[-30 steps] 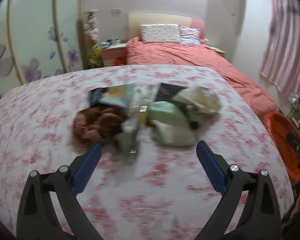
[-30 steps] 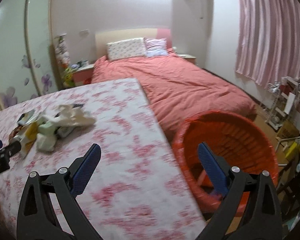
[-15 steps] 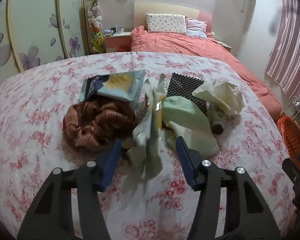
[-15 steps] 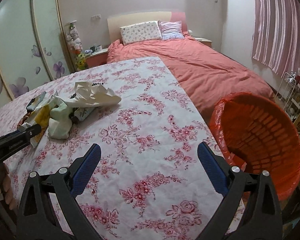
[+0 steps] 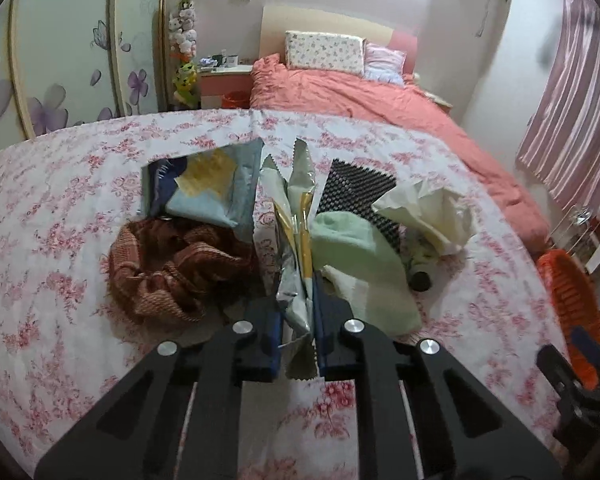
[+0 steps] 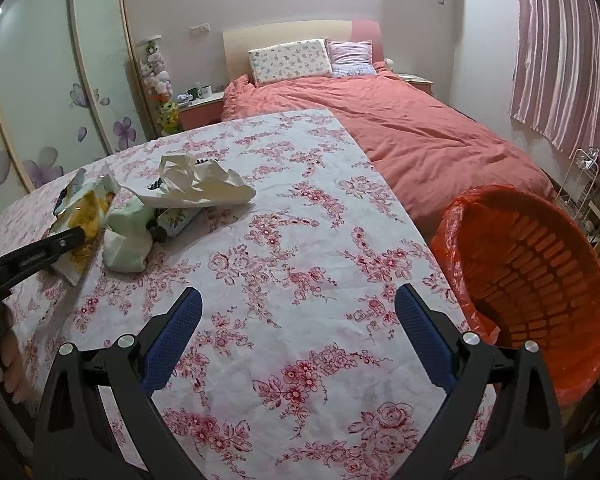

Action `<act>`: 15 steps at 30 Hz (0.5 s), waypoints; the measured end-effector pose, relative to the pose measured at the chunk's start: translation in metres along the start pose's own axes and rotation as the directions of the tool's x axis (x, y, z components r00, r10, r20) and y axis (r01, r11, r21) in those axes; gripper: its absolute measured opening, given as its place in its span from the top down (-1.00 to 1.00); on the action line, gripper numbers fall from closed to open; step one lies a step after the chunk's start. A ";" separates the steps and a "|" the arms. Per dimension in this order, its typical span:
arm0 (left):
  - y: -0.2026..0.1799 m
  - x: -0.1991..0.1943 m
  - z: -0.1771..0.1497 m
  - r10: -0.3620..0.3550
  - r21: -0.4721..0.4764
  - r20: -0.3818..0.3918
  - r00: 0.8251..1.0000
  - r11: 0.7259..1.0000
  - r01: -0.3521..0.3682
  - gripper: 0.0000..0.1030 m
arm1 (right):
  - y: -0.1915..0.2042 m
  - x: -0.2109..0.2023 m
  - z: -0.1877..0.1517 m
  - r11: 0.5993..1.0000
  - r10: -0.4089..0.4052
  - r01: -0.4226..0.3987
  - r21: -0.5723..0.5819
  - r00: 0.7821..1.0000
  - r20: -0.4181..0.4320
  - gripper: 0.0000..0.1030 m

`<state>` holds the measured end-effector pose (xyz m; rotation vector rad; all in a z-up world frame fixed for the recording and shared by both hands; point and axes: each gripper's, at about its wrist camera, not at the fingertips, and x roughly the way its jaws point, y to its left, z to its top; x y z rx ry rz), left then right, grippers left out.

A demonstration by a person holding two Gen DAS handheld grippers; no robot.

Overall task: Collect trash
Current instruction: 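Grasp the silver snack wrapper with the left tool while the right tool returns to the bed, then grasp the crumpled white paper with the right tool while the left tool holds the wrapper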

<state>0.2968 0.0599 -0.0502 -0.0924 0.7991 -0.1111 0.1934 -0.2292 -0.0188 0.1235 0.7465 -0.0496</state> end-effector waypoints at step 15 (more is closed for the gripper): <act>0.020 -0.074 0.003 -0.082 0.010 0.092 0.992 0.997 0.082 0.74 | 0.037 0.008 0.024 0.998 0.044 -0.043 -0.037 0.998 0.048 -0.87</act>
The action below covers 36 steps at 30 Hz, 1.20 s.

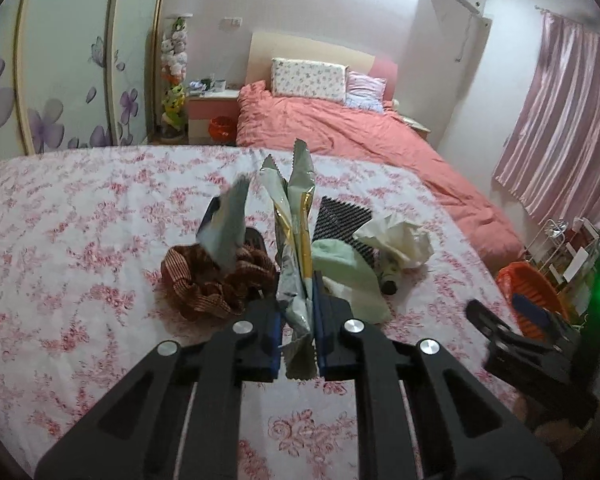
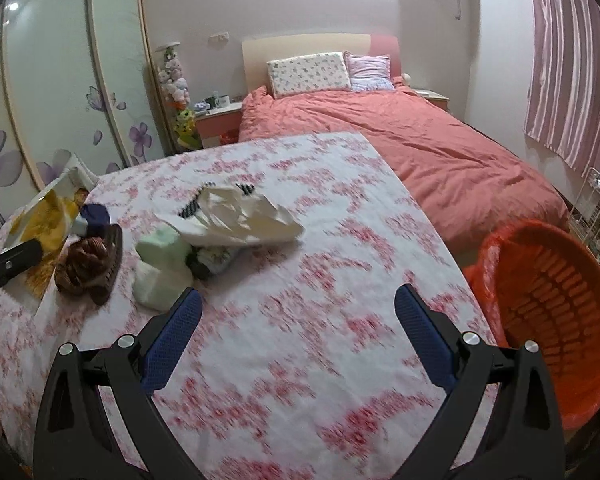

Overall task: Collect trash
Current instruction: 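Grasp the crumpled white paper with the right tool while the left tool holds the wrapper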

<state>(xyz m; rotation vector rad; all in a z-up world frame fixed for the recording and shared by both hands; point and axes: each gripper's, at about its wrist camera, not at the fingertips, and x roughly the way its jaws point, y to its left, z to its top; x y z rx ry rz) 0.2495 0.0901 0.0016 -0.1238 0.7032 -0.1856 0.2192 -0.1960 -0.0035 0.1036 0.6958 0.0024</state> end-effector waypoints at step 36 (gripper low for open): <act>0.039 -0.033 0.018 0.134 -0.040 0.046 0.990 0.990 -0.132 0.74 | 0.018 0.053 0.045 0.997 0.073 -0.073 0.014 0.996 -0.046 0.91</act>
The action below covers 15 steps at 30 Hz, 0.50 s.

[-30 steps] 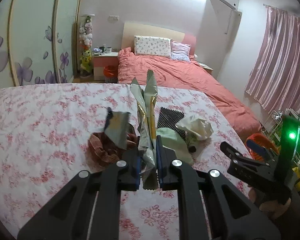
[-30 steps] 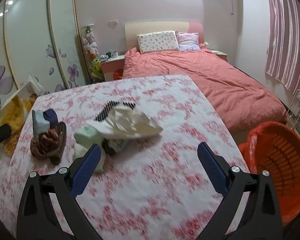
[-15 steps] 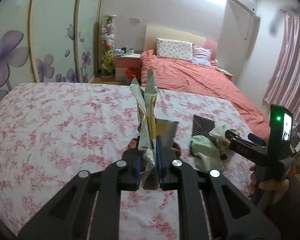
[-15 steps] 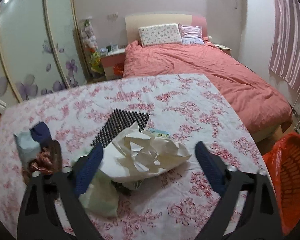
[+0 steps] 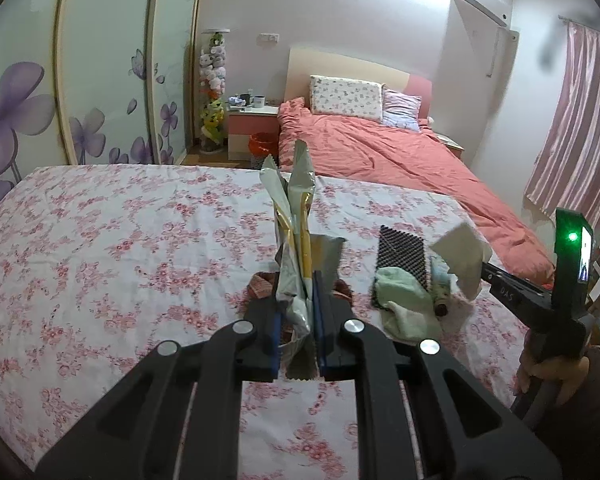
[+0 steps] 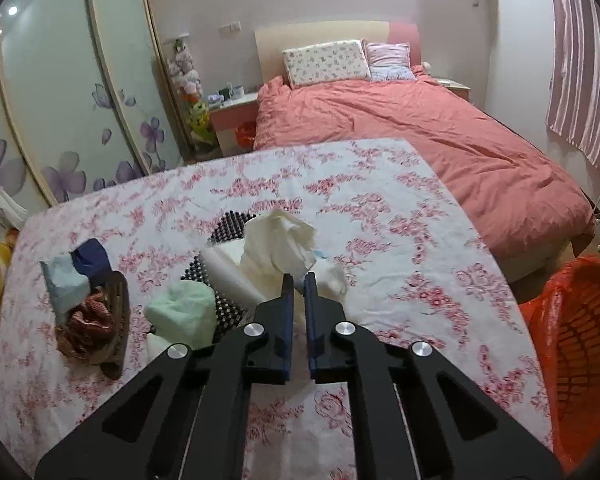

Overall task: Collect trash
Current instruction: 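Grasp the crumpled white paper with the right tool while the left tool holds the wrapper, then carry the paper with the right tool while the left tool drops the wrapper into the basket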

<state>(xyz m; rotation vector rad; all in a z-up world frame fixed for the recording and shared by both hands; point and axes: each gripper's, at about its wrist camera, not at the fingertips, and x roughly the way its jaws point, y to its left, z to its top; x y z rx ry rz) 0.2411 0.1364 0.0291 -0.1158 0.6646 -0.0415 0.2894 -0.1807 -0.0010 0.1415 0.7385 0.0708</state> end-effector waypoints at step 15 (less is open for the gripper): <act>-0.055 -0.021 0.000 -0.087 0.064 0.029 0.996 0.994 0.085 0.74 | -0.034 -0.087 0.011 0.999 -0.008 0.003 0.032 0.986 0.164 0.92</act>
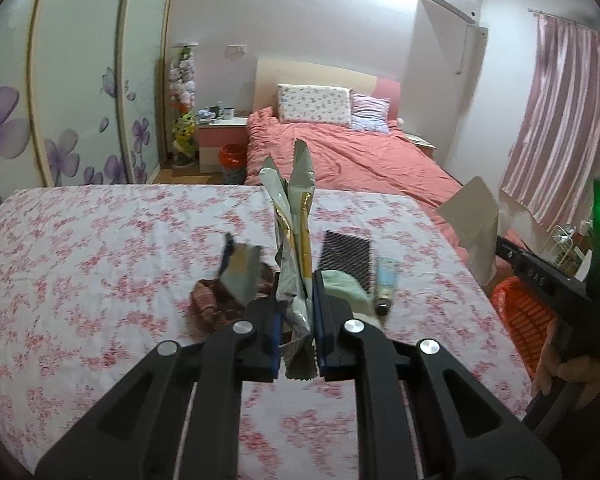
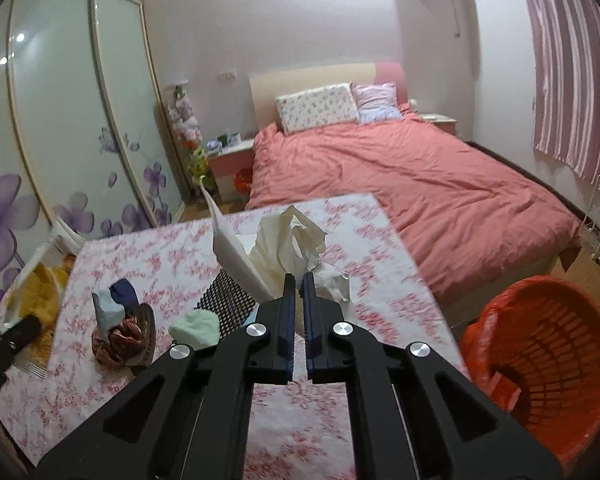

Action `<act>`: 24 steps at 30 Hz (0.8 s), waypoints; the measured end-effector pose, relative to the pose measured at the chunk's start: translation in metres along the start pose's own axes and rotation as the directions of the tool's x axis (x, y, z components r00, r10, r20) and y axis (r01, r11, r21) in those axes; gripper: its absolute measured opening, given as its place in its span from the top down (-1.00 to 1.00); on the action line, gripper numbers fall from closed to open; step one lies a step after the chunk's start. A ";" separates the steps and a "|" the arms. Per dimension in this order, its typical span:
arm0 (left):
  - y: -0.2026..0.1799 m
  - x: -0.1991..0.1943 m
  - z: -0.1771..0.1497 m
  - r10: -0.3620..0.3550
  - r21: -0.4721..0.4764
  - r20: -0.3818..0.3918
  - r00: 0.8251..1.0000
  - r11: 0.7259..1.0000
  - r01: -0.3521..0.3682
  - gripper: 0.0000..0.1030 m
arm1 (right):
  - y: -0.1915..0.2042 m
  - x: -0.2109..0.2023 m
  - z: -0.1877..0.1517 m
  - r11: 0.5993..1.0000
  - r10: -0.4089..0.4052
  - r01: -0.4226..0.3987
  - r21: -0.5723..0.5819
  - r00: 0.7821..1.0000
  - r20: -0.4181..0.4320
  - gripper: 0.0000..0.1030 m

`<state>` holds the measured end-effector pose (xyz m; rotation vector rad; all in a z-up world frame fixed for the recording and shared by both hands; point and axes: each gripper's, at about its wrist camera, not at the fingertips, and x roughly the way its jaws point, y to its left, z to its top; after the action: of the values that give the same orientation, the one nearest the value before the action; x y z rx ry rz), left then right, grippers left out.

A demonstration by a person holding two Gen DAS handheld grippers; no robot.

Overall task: Collect trash
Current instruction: 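Carry the paper with the right tool while the left tool drops the wrapper into the basket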

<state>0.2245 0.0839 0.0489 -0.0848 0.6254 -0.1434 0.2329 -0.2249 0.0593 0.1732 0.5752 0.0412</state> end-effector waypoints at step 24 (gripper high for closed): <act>-0.162 -0.008 -0.010 -0.284 0.160 -0.019 0.959 0.946 0.284 0.74 | -0.109 -0.091 -0.018 0.964 -0.234 0.207 0.164 0.958 0.164 0.92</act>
<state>0.1945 -0.0746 0.0650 -0.0187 0.5924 -0.4725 0.1456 -0.3370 0.0746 0.2505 0.4119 -0.2330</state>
